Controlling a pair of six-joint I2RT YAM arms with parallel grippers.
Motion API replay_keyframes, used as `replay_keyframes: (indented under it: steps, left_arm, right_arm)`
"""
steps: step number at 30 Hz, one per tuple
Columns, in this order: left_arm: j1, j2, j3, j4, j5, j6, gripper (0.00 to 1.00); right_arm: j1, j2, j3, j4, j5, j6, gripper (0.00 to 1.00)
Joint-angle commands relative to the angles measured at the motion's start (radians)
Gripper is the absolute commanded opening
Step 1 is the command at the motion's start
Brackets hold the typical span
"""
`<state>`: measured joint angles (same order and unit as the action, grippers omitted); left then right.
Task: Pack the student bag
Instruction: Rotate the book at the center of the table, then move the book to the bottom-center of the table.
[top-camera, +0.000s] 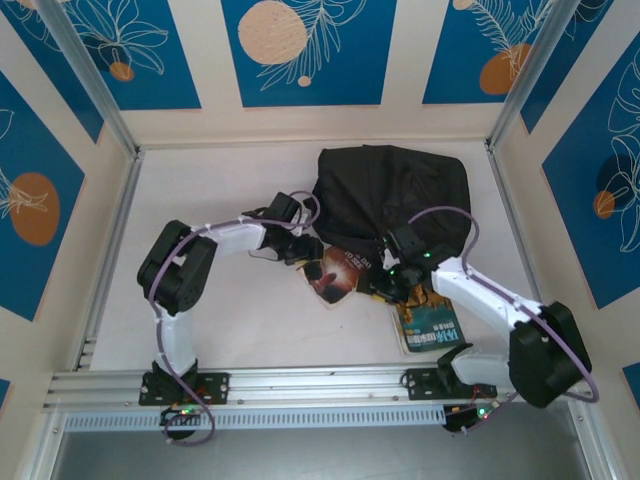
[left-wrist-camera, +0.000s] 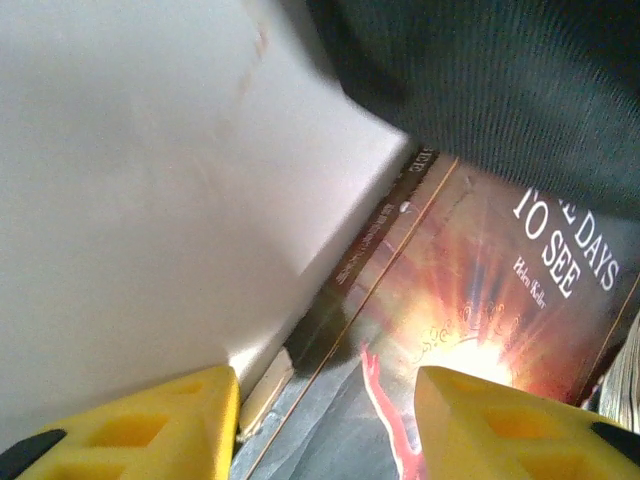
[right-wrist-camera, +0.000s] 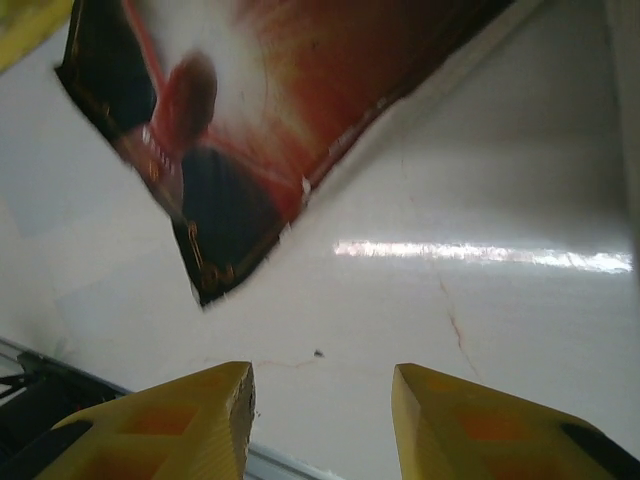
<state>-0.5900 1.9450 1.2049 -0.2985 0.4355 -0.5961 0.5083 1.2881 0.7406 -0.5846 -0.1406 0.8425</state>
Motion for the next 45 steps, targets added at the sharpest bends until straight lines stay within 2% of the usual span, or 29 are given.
replay_keyframes:
  steps: [1, 7, 12, 23, 25, 28, 34, 40, 45]
  left_arm:
    - [-0.037, -0.009, -0.012, -0.071, 0.011, -0.014, 0.49]
    - [-0.049, 0.015, 0.029, -0.109, -0.006, -0.013, 0.49]
    - [-0.049, 0.035, 0.048, -0.095, 0.046, -0.032, 0.49]
    - [-0.085, 0.019, 0.029, -0.088, 0.122, -0.044, 0.47]
    - [-0.093, 0.012, 0.018, -0.092, 0.125, -0.039, 0.48]
    - [-0.1, 0.0, 0.004, -0.111, 0.112, -0.025, 0.47]
    - [-0.098, -0.031, 0.01, -0.14, 0.09, -0.014, 0.47]
    - [-0.074, -0.078, 0.022, -0.169, 0.067, -0.043, 0.51]
    - [-0.021, -0.15, -0.043, -0.18, 0.05, -0.07, 0.54]
  right_arm:
    - [-0.001, 0.079, -0.01, 0.099, -0.051, 0.094, 0.41]
    - [0.017, 0.224, 0.023, 0.151, -0.044, 0.148, 0.41]
    - [0.024, 0.309, 0.038, 0.198, -0.05, 0.198, 0.41]
    - [0.009, 0.314, -0.028, 0.363, -0.079, 0.282, 0.45]
    - [-0.001, 0.301, -0.052, 0.404, -0.091, 0.301, 0.41]
    - [-0.013, 0.253, -0.083, 0.436, -0.097, 0.328, 0.31]
    - [-0.024, 0.113, -0.121, 0.443, -0.063, 0.351, 0.02]
    - [-0.053, 0.053, -0.123, 0.419, -0.077, 0.37, 0.0]
    - [-0.078, 0.001, -0.137, 0.419, -0.099, 0.403, 0.0]
